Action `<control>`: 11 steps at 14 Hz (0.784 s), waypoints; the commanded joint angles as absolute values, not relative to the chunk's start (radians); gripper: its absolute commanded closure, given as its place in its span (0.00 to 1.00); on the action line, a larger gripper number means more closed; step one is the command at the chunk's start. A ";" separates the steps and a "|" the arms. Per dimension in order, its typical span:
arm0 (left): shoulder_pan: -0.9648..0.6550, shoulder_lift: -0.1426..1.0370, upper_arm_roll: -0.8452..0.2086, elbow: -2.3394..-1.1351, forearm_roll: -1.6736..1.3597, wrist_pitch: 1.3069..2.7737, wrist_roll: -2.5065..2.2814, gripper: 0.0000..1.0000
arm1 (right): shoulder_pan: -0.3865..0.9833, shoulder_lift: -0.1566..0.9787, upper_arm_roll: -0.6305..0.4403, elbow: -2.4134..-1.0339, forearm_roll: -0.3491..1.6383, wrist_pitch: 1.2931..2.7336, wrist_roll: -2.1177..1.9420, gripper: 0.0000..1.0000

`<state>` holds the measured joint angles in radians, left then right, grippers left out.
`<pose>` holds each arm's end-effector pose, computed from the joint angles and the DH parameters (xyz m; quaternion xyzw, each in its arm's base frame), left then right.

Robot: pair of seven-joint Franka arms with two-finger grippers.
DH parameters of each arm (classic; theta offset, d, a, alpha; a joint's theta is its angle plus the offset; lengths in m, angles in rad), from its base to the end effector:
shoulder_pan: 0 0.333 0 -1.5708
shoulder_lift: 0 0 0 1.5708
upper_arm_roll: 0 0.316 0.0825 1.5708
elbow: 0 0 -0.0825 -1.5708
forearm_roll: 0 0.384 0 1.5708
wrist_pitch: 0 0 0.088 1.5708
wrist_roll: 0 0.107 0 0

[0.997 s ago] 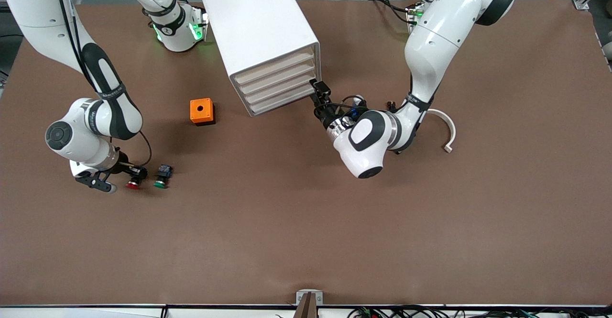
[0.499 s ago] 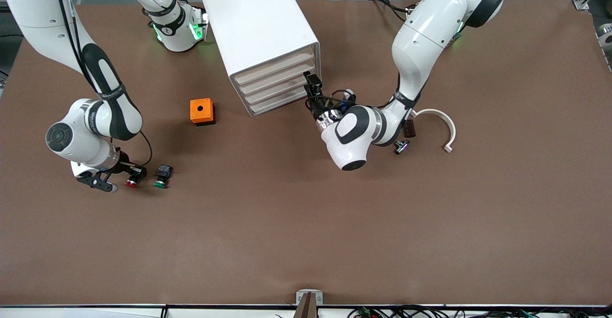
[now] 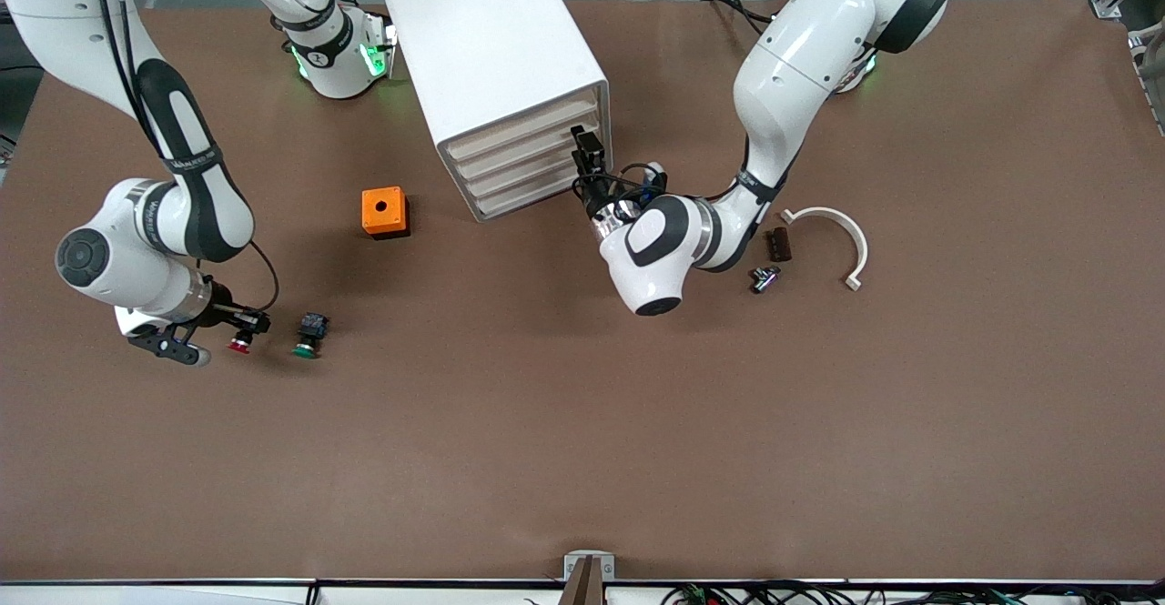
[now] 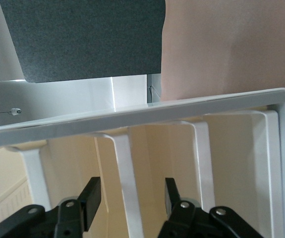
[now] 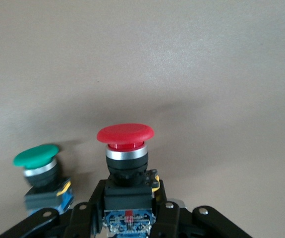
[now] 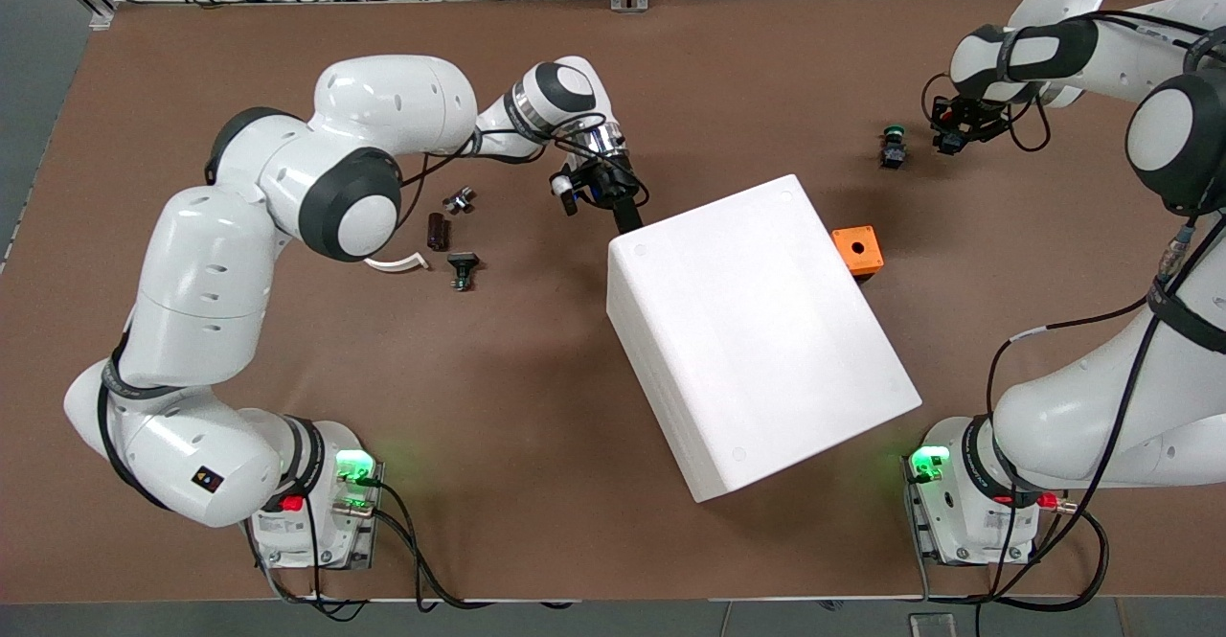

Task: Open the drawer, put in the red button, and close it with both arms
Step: 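Pull the drawer open with the left gripper while the right gripper lifts the button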

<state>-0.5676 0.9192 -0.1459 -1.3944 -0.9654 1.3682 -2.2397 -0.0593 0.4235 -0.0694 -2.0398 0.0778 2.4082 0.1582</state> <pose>0.4353 -0.4857 0.1810 -0.4651 -0.6122 0.5388 0.3443 0.5876 -0.0749 0.2288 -0.9851 0.1695 0.0268 0.0105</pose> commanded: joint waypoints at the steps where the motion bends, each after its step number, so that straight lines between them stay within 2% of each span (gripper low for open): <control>1: -0.581 0.940 -0.144 -1.370 -0.985 1.348 -2.263 0.50 | -0.049 0.365 -0.058 -2.011 0.091 2.286 0.230 1.00; 11: -0.600 0.951 -0.160 -1.370 -0.988 1.342 -2.257 0.78 | 0.103 0.147 -0.057 -2.016 0.091 2.103 0.619 1.00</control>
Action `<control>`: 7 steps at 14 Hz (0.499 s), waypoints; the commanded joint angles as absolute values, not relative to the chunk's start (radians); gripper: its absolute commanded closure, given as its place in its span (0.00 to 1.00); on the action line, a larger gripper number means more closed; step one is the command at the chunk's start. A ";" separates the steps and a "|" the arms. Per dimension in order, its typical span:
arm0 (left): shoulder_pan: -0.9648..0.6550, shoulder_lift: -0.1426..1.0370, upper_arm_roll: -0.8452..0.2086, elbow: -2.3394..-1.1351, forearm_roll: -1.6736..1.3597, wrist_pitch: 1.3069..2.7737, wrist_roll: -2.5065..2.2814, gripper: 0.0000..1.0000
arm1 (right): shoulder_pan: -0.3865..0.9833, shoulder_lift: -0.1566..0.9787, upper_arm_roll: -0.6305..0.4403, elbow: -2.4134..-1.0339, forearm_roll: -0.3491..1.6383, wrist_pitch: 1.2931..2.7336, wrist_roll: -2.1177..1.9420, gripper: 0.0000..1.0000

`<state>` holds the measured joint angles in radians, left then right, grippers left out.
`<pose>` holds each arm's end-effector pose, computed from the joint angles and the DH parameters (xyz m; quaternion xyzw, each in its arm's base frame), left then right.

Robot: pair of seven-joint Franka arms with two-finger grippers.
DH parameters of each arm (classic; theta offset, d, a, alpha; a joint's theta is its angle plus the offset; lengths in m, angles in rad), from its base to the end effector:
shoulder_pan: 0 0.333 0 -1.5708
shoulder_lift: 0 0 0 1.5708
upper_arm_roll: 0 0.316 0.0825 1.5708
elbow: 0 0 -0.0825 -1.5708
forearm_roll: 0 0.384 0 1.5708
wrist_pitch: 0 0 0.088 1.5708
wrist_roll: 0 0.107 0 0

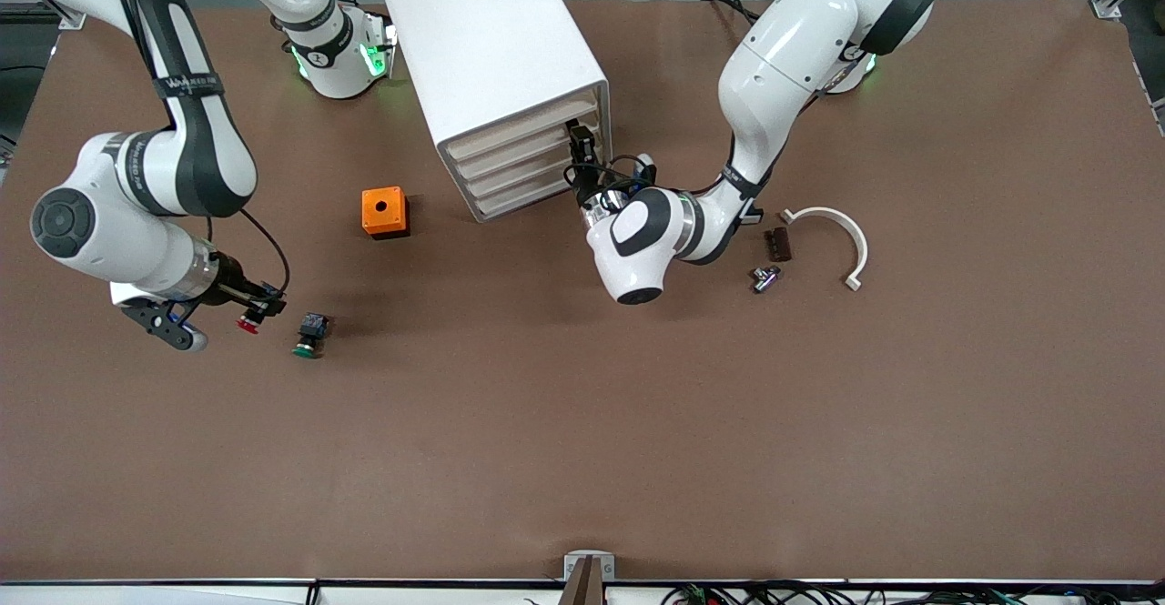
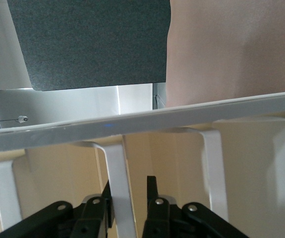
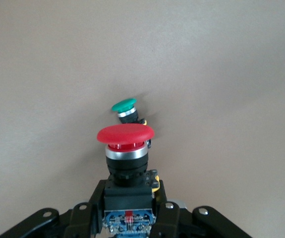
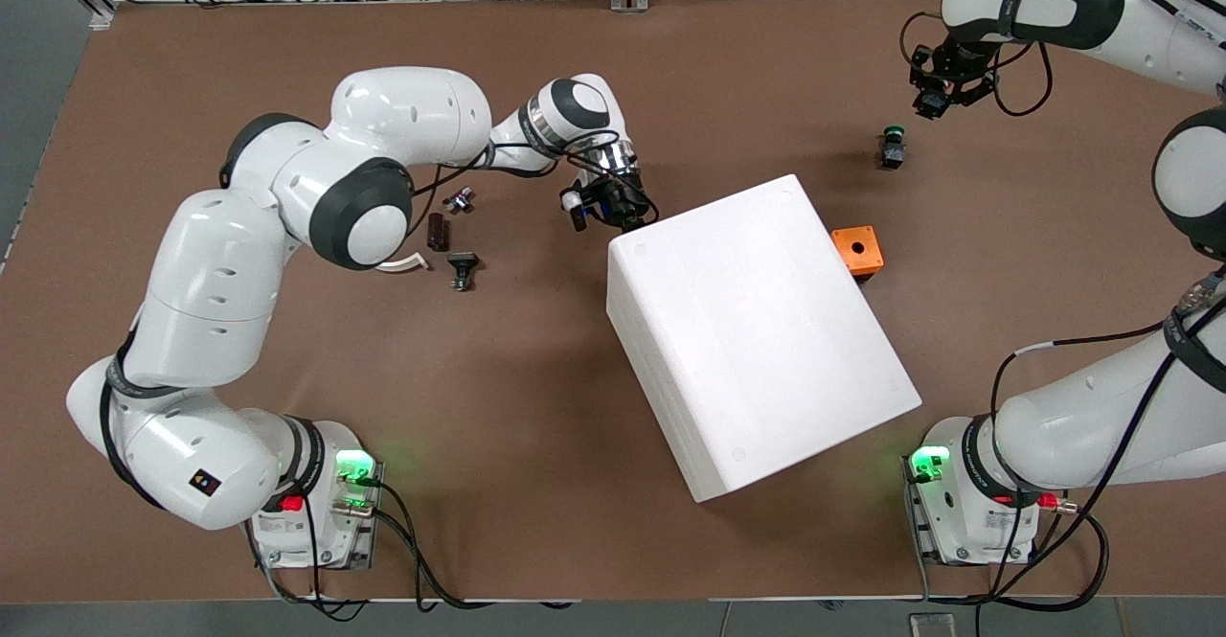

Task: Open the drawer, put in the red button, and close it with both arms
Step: 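Pull the drawer open with the left gripper while the right gripper lifts the button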

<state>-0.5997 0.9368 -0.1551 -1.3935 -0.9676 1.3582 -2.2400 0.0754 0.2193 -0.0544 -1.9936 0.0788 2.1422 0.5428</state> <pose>0.4129 -0.5011 0.1725 -0.4707 -0.5977 0.5372 0.3640 0.5863 0.0166 0.3469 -0.9593 0.2789 0.0410 0.0156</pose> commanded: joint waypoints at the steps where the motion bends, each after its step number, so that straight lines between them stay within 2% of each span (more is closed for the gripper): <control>1: -0.600 0.951 -0.160 -1.370 -0.988 1.342 -2.255 0.81 | 0.119 0.124 -0.057 -2.016 0.091 2.083 0.656 1.00; 7: -0.581 0.953 -0.158 -1.370 -0.999 1.342 -2.249 0.87 | 0.280 0.064 -0.058 -2.013 0.091 2.033 0.957 1.00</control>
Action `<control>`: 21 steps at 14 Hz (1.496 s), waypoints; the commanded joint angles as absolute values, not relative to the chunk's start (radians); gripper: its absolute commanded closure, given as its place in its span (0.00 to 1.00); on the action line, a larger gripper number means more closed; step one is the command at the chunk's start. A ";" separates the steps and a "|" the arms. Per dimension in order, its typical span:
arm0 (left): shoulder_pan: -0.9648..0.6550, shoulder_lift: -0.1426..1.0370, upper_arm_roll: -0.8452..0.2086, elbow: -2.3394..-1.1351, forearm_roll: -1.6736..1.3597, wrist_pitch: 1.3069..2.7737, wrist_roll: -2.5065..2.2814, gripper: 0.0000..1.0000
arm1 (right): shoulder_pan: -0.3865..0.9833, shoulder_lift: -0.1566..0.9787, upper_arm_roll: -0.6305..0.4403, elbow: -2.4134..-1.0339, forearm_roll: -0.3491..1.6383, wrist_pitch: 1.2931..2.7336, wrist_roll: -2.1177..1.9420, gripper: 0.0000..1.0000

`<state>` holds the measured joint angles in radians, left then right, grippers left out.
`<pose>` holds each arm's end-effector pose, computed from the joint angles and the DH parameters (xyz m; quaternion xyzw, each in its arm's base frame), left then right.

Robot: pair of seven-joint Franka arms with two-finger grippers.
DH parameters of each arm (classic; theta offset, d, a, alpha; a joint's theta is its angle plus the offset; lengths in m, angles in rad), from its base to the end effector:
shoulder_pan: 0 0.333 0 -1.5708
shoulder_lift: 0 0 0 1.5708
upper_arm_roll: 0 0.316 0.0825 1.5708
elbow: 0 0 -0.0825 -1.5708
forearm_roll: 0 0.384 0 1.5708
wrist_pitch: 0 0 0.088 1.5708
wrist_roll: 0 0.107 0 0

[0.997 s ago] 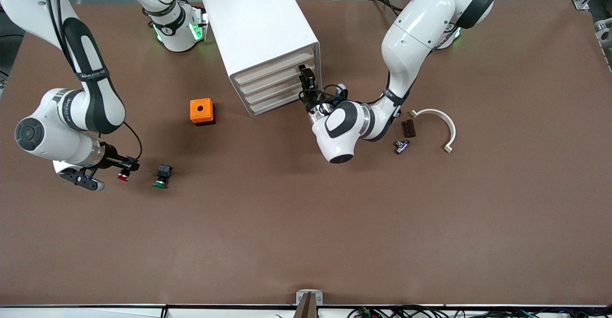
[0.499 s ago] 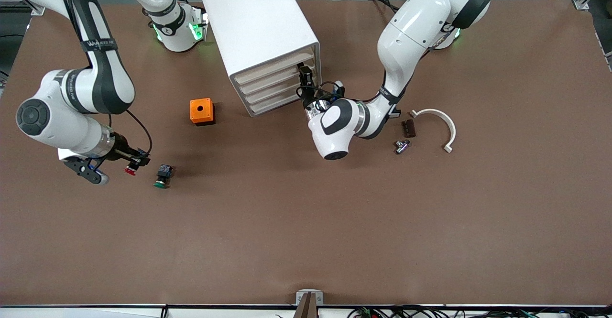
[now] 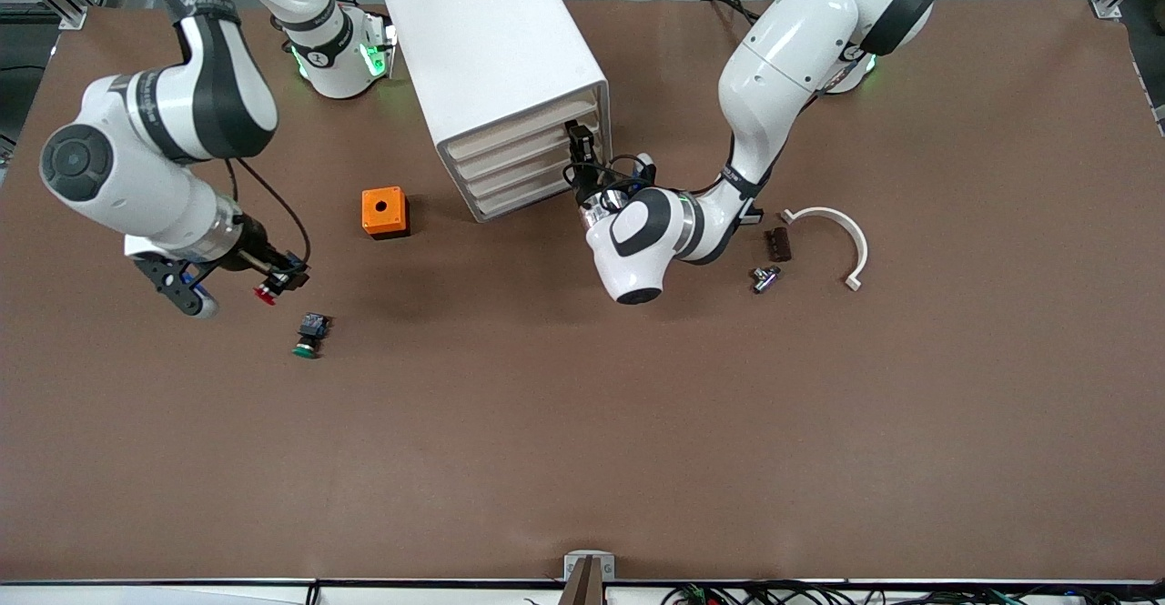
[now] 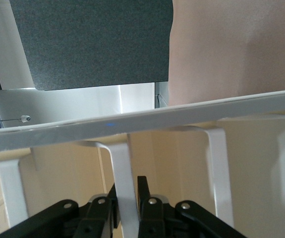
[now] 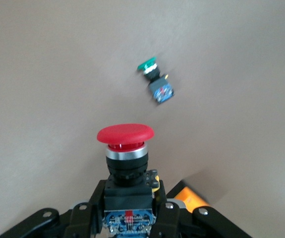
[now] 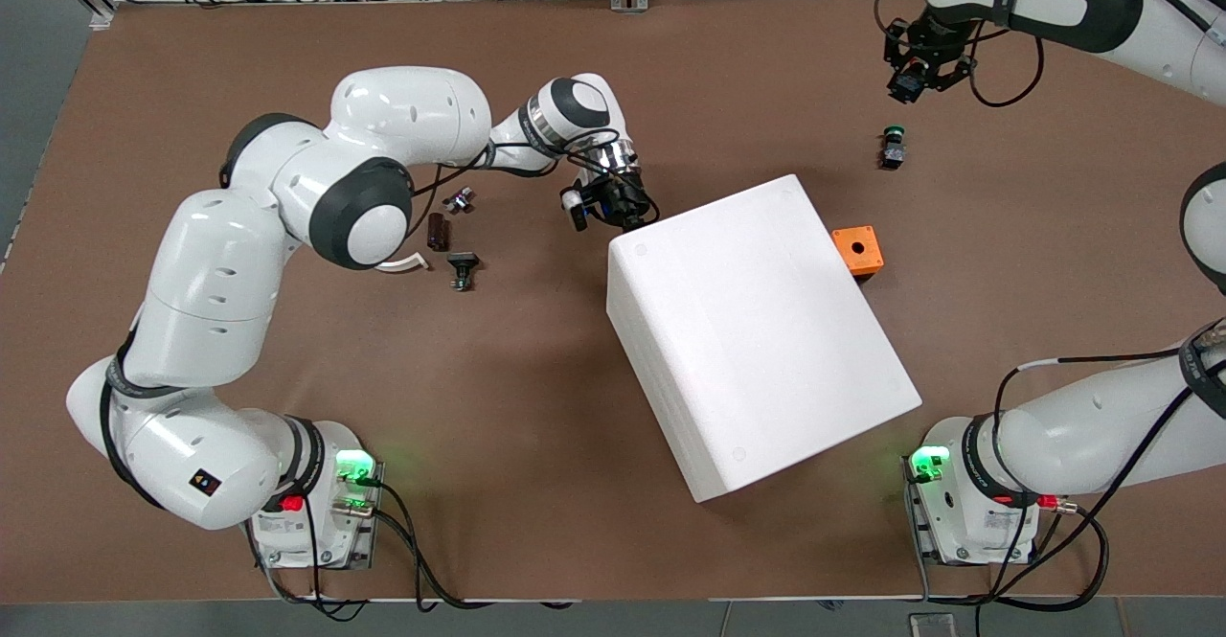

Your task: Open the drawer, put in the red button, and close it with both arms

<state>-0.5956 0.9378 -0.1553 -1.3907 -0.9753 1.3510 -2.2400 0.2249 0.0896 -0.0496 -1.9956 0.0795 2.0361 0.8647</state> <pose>0.4147 -0.5002 0.1739 -0.4682 -0.5957 0.5419 0.3637 0.5585 0.1039 0.4122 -0.9339 0.3551 0.0375 0.0164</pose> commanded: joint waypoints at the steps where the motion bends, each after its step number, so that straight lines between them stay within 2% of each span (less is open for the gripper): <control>1: -0.574 0.953 -0.158 -1.367 -1.000 1.342 -2.249 0.87 | 0.319 0.064 -0.058 -2.010 0.091 2.034 1.013 1.00; 12: -0.404 0.953 -0.147 -1.347 -1.098 1.410 -2.223 0.86 | 0.595 0.106 -0.058 -1.864 0.089 2.037 1.461 1.00; 19: -0.365 0.951 -0.144 -1.347 -1.101 1.417 -2.218 0.86 | 0.758 0.230 -0.058 -1.789 0.106 2.077 1.713 1.00; 21: -0.365 0.951 -0.144 -1.348 -1.098 1.417 -2.218 0.81 | 0.793 0.287 -0.058 -1.741 0.127 2.080 1.770 1.00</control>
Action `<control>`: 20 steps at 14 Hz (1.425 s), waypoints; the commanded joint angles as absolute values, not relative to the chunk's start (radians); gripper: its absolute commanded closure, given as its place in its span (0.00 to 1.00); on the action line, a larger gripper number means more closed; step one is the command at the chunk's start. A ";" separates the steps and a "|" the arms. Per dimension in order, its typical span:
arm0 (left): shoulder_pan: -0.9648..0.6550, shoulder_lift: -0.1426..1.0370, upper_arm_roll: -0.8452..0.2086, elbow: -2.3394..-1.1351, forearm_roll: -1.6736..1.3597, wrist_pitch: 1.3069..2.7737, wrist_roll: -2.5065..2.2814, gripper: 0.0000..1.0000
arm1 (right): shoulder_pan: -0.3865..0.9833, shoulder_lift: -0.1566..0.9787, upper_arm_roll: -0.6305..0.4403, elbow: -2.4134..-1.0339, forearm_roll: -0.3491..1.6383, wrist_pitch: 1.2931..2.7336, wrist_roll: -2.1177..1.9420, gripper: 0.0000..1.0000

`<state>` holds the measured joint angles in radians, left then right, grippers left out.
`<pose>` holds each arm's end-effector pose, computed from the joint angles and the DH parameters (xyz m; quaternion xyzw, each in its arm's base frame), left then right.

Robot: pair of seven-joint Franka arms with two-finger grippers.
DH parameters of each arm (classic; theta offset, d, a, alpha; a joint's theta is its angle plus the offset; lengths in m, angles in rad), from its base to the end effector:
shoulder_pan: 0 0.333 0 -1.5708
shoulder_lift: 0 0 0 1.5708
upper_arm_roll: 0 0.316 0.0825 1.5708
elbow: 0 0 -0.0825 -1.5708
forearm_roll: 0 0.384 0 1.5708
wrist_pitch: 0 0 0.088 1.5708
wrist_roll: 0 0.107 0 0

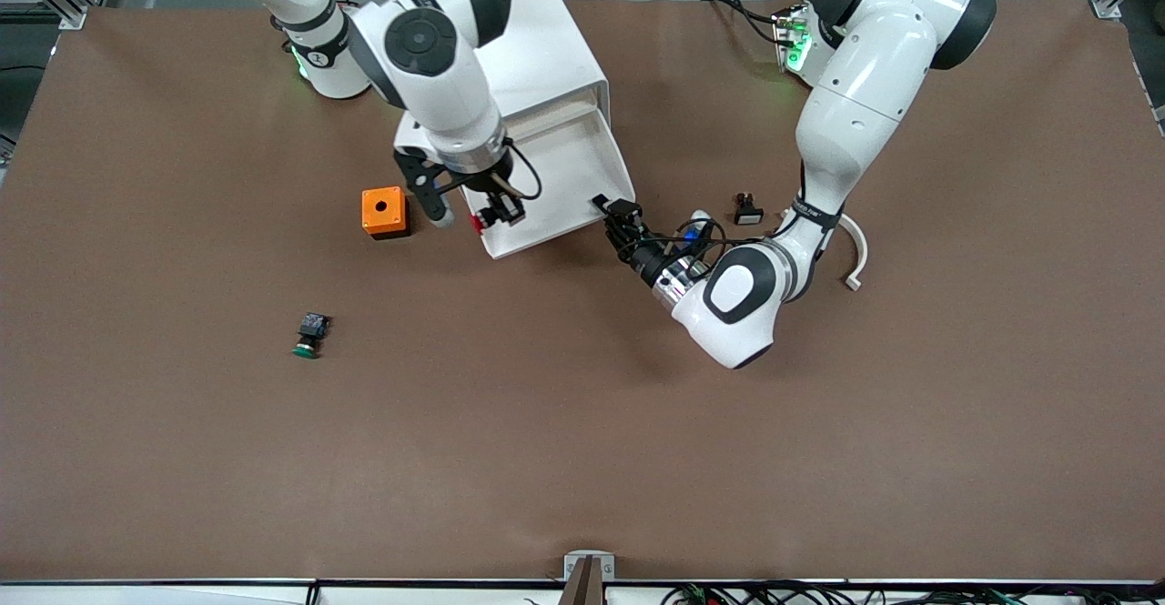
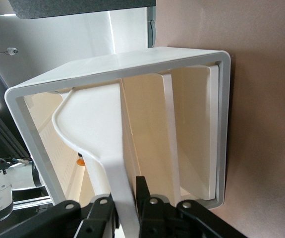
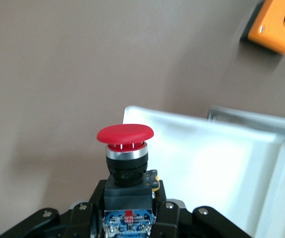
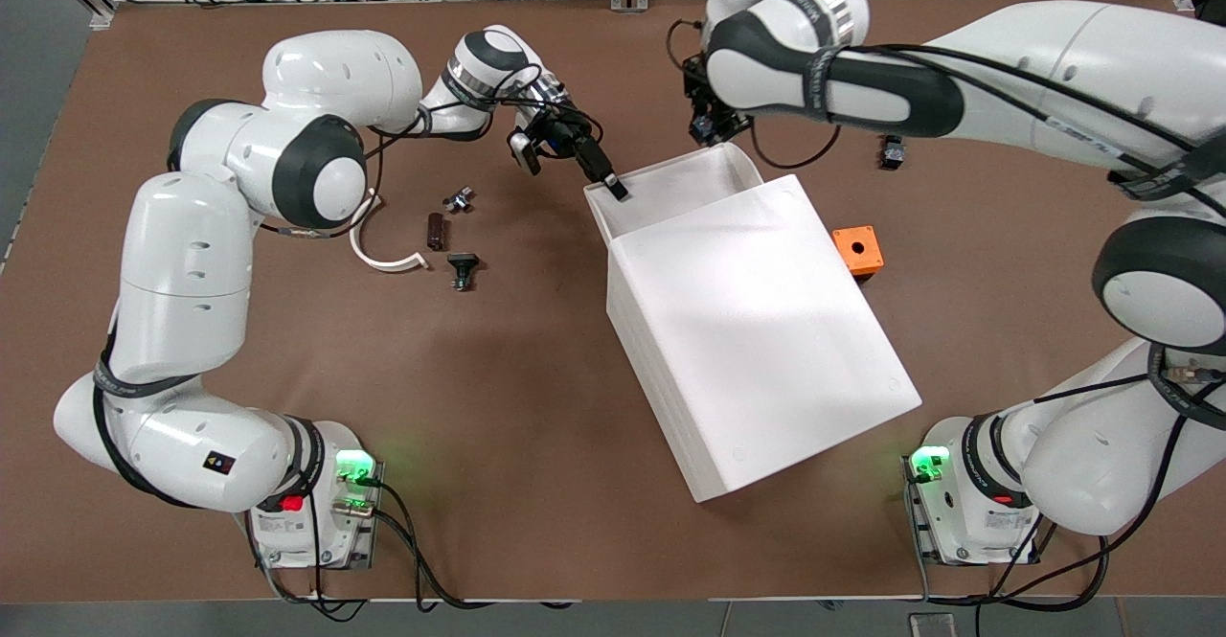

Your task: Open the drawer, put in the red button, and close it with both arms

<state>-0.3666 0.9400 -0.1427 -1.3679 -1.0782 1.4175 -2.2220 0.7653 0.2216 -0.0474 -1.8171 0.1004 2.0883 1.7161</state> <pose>0.5393 -0.3980 0.1829 -0.3752 -0.6566 0.6083 0.2409 0.4650 0.4149 0.4214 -0.8658 0.4982 0.0280 0.0370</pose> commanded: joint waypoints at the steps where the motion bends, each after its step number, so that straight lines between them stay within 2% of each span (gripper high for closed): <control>1: -0.362 0.951 -0.144 -1.348 -1.098 1.417 -2.218 0.78 | 0.802 0.311 -0.058 -1.721 0.143 2.079 1.782 1.00; 3: -0.357 0.951 -0.144 -1.347 -1.098 1.419 -2.218 0.78 | 0.821 0.336 -0.058 -1.704 0.161 2.083 1.805 1.00; 4: -0.357 0.951 -0.144 -1.347 -1.098 1.419 -2.218 0.74 | 0.827 0.339 -0.058 -1.706 0.178 2.089 1.809 1.00; 5: -0.356 0.951 -0.144 -1.348 -1.095 1.419 -2.217 0.65 | 0.836 0.341 -0.058 -1.707 0.184 2.089 1.812 1.00; 7: -0.356 0.948 -0.134 -1.347 -1.092 1.419 -2.211 0.33 | 0.854 0.344 -0.058 -1.715 0.184 2.086 1.831 1.00; 8: -0.357 0.943 -0.124 -1.347 -1.086 1.420 -2.192 0.13 | 0.859 0.350 -0.058 -1.720 0.183 2.085 1.841 1.00; 9: -0.357 0.942 -0.124 -1.345 -1.082 1.420 -2.163 0.00 | 0.864 0.357 -0.058 -1.721 0.183 2.082 1.844 1.00; 20: -0.308 0.910 -0.075 -1.287 -0.968 1.399 -1.834 0.00 | 0.891 0.394 -0.060 -1.743 0.178 2.080 1.871 1.00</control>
<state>-0.3341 0.9262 -0.0785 -1.2917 -0.9966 1.4187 -1.9350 0.8735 0.3902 -0.0483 -1.7424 0.1696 2.0868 1.8561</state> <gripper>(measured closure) 0.000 0.590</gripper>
